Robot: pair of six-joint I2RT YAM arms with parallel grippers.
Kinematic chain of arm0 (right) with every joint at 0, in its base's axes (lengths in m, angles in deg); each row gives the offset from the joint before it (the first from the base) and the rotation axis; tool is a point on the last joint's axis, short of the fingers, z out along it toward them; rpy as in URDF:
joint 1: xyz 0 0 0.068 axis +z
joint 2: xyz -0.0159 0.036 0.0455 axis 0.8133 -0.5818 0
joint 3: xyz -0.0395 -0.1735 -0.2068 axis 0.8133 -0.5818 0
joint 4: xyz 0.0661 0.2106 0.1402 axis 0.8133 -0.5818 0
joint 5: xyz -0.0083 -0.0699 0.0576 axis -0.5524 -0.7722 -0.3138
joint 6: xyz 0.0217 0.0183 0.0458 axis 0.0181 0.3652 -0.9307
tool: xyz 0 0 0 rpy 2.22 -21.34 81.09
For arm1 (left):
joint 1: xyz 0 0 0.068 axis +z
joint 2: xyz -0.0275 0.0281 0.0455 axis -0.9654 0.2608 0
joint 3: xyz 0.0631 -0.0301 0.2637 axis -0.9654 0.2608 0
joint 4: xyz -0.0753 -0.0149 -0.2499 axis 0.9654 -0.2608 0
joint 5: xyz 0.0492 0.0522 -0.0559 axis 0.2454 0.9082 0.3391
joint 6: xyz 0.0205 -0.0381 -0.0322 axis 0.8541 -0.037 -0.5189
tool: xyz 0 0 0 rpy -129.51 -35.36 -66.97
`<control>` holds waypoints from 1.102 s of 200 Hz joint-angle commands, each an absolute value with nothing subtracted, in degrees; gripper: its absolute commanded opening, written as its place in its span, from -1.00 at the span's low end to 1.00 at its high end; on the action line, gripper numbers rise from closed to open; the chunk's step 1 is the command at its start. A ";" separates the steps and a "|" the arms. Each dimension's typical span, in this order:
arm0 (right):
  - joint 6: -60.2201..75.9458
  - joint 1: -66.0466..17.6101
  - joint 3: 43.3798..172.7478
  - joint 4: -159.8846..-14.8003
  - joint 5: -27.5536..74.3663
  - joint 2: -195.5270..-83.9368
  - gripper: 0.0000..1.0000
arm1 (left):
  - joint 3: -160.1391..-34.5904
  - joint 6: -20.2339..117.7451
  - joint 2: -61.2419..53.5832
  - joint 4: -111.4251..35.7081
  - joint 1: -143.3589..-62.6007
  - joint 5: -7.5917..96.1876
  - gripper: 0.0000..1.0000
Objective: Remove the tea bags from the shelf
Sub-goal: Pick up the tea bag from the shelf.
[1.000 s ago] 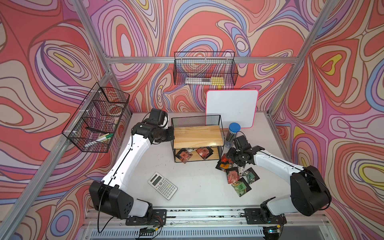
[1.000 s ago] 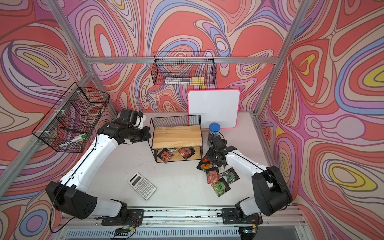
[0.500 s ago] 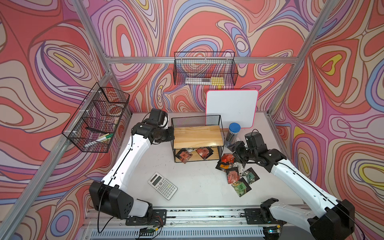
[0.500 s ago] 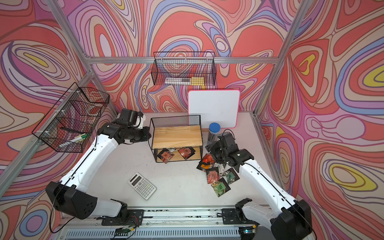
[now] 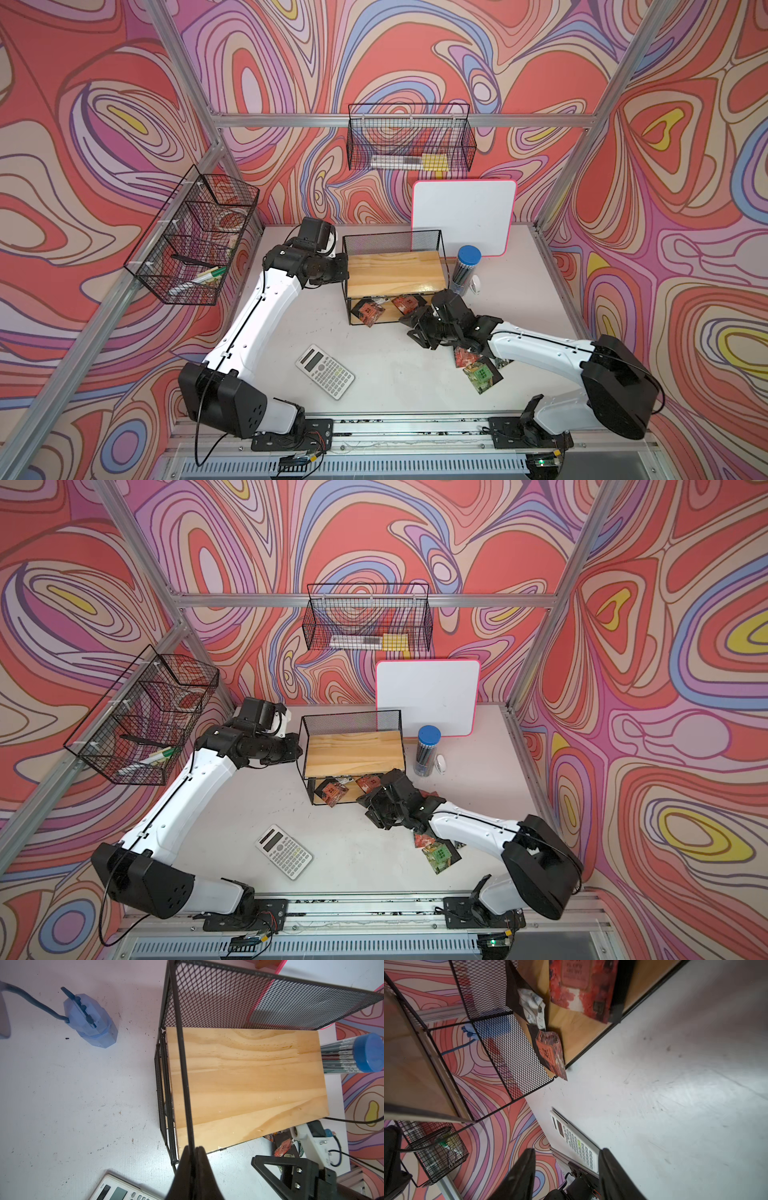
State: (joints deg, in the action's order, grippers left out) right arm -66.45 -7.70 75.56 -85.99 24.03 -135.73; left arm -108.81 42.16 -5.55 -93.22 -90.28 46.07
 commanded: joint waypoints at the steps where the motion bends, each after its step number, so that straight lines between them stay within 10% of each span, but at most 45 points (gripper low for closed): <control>1: -73.27 -4.13 74.27 -70.84 19.12 -139.87 -0.02 | -109.91 41.37 -5.05 -93.52 -90.25 47.01 -1.00; 220: -80.84 0.72 81.38 -49.42 7.13 -168.53 -0.15 | -109.38 42.07 -5.95 -93.81 -90.26 47.11 -1.00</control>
State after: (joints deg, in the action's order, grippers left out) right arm -75.55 0.15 80.33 -51.21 9.01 -166.00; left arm -109.49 42.21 -4.96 -93.31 -90.28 46.22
